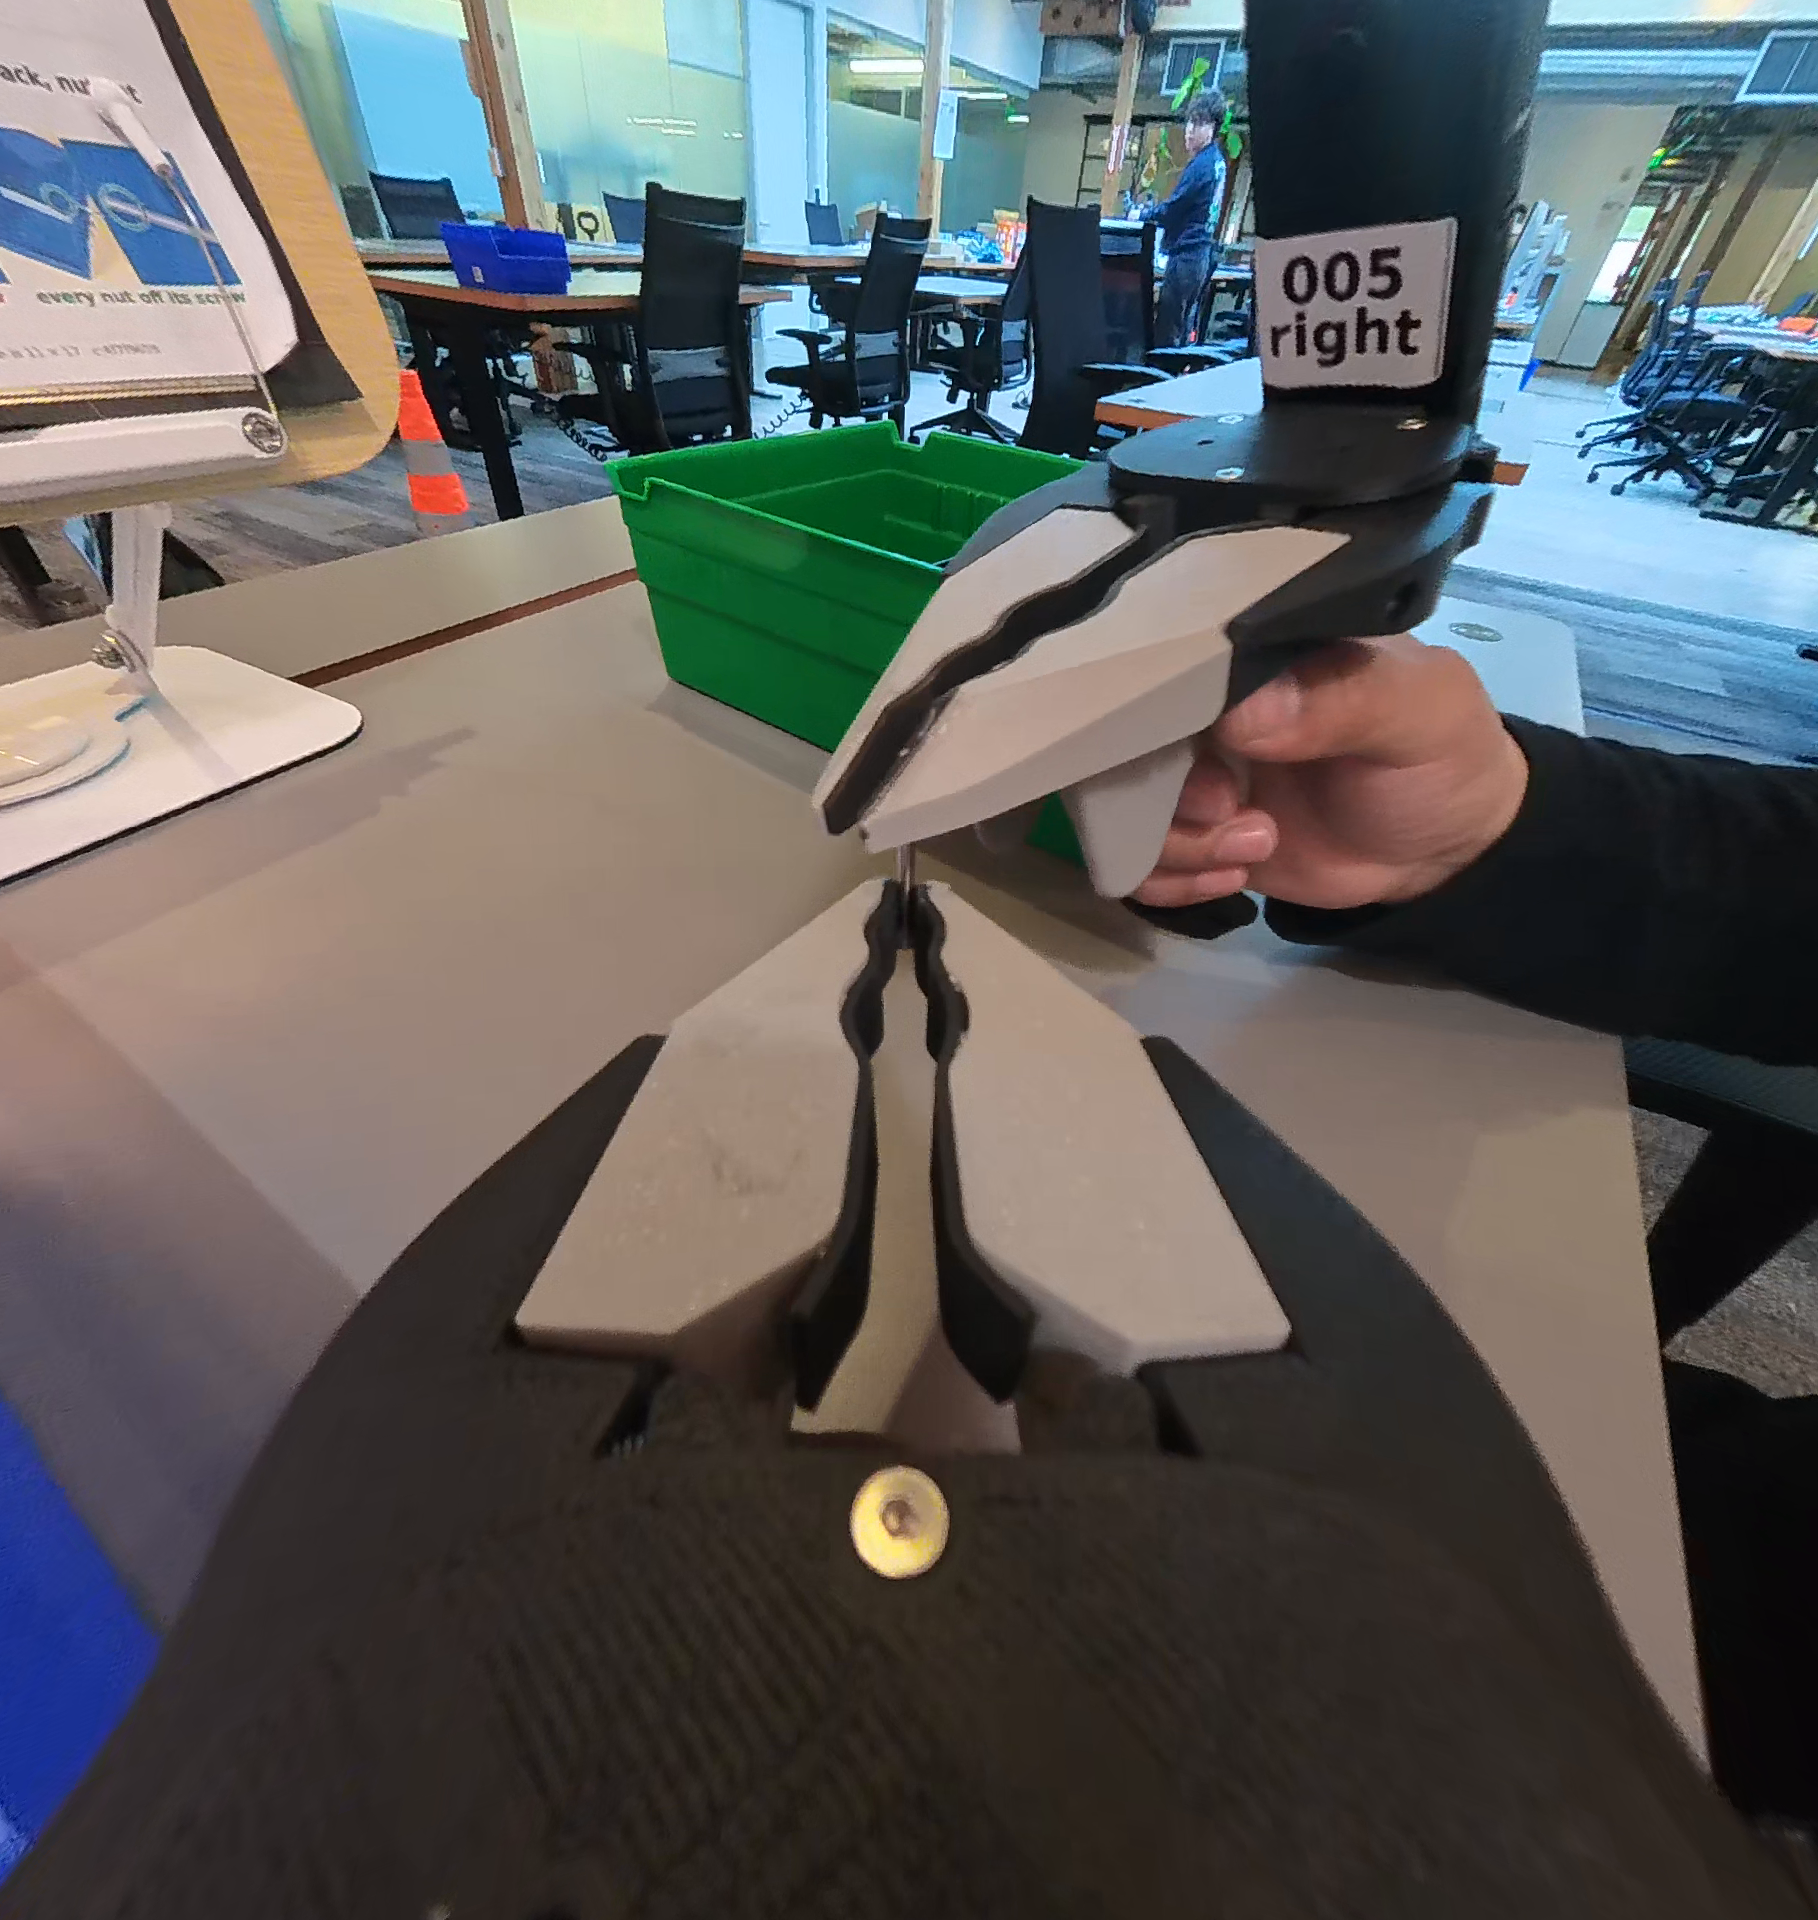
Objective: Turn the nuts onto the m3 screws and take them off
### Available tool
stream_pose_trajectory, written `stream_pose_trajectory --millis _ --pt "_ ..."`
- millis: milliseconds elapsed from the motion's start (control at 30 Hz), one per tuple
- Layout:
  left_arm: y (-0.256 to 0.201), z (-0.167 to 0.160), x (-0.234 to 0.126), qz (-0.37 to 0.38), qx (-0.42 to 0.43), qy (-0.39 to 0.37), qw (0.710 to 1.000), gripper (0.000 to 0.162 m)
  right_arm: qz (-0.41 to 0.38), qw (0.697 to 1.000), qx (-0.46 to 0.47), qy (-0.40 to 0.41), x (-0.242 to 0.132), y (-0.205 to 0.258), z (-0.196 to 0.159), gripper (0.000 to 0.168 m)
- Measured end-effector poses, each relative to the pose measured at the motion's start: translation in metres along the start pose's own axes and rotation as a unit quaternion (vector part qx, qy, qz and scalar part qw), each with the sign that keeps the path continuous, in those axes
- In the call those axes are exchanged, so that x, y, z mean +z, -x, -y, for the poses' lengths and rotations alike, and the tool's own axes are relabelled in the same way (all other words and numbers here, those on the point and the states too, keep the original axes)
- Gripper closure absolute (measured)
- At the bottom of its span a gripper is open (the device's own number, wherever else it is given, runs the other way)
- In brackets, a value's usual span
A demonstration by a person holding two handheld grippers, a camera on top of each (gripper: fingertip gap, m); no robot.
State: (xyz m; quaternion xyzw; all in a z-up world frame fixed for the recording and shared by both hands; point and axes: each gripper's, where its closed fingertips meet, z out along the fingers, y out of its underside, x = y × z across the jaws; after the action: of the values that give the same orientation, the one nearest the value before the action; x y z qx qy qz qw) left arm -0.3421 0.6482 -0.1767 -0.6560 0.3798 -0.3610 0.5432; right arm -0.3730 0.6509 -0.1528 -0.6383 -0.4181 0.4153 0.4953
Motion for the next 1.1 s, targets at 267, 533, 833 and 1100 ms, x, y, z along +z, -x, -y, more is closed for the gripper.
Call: stream_pose_trajectory --millis 267,533,833,1100 --pt "0.009 0.011 -0.008 0.014 -0.020 -0.032 0.999 0.162 0.008 0.999 0.031 -0.042 -0.009 -0.004 0.013 0.160" --pt "-0.001 0.008 -0.004 -0.003 -0.004 -0.022 1.000 0.162 0.029 0.999 0.022 -0.029 0.001 0.009 0.007 0.155" --pt "0.008 0.010 -0.007 0.020 -0.006 -0.027 0.999 0.162 0.019 0.999 0.018 -0.034 -0.005 0.004 0.011 0.154" --pt "-0.002 0.006 -0.001 0.005 0.007 -0.015 1.000 0.162 0.024 1.000 0.011 -0.017 0.005 0.010 0.004 0.151"
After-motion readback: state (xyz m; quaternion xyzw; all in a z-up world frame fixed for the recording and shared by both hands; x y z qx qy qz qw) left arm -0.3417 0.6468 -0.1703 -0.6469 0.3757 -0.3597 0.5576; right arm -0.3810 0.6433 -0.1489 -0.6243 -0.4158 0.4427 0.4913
